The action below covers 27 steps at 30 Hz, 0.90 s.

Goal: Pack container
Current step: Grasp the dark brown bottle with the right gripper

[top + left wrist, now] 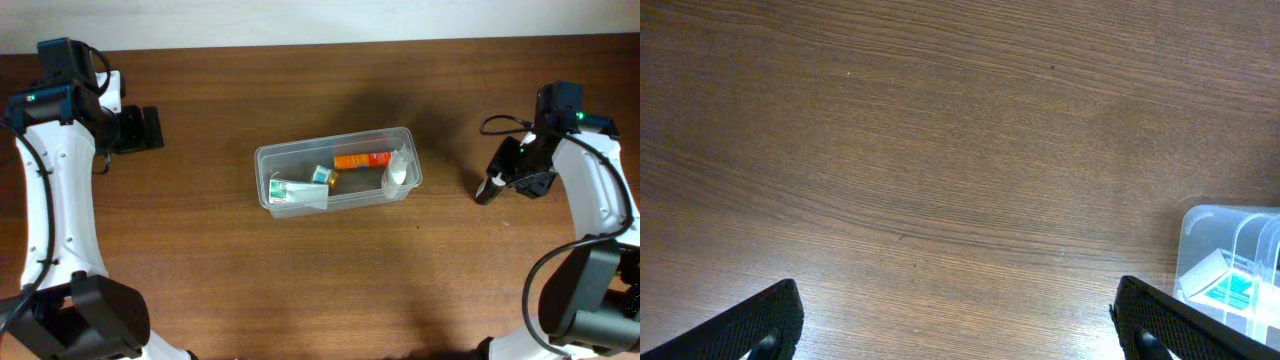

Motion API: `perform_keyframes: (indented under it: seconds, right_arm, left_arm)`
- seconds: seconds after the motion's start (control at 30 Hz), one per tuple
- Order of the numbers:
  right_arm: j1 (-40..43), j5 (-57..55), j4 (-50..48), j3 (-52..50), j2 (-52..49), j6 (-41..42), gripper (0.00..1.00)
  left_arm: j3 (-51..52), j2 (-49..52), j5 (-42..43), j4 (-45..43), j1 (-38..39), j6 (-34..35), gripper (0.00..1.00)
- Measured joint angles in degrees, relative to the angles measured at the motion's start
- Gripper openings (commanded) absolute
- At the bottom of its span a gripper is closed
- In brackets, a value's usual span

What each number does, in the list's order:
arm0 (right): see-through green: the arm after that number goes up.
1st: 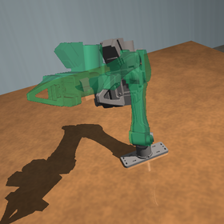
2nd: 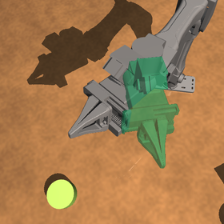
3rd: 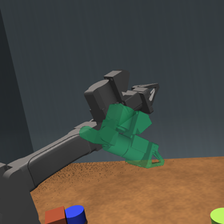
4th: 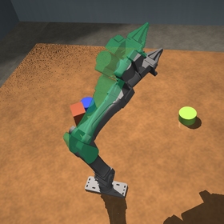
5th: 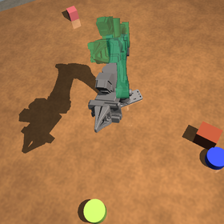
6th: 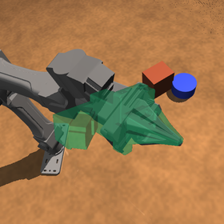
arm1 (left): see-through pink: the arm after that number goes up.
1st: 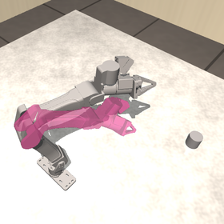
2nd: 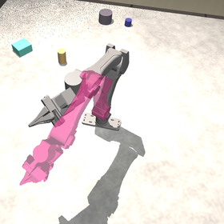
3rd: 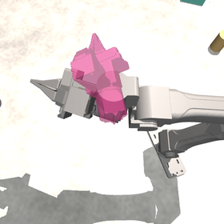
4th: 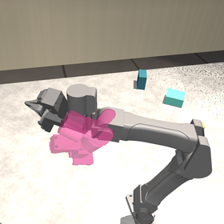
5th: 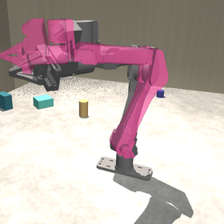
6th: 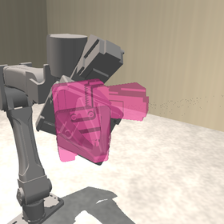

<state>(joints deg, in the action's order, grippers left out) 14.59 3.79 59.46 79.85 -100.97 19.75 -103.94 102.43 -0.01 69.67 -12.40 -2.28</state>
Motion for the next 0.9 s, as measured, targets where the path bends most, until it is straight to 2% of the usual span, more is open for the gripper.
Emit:
perform_keyframes:
  seconds: [0.07, 0.1, 0.17, 0.3, 0.5, 0.67, 0.9]
  right_arm:
    - [0.0, 0.2, -0.3, 0.0, -0.7, -0.1, 0.43]
    - [0.0, 0.3, -0.4, 0.0, -1.6, -0.2, 0.35]
    - [0.0, 0.5, -0.5, 0.0, -3.0, -0.4, 0.27]
    - [0.0, 0.6, -0.6, 0.0, -3.8, -0.1, 0.18]
    - [0.0, 0.7, -0.1, 0.0, -3.8, -0.2, 0.16]
    - [-1.8, 0.6, 6.5, 1.7, -2.3, -0.3, 0.16]
    - [-11.9, 0.1, 16.6, 16.0, 7.7, -2.0, 0.13]
  left_arm:
    - [0.0, 0.0, 0.0, 0.0, 0.0, 0.0, 0.99]
    - [0.0, 0.0, 0.0, 0.0, 0.0, 0.0, 1.00]
    - [0.0, 0.0, 0.0, 0.0, 0.0, 0.0, 0.99]
    - [0.0, 0.0, 0.0, 0.0, 0.0, 0.0, 0.99]
    - [0.0, 0.0, 0.0, 0.0, 0.0, 0.0, 0.99]
    - [0.0, 0.0, 0.0, 0.0, 0.0, 0.0, 0.99]
    - [0.0, 0.0, 0.0, 0.0, 0.0, 0.0, 0.99]
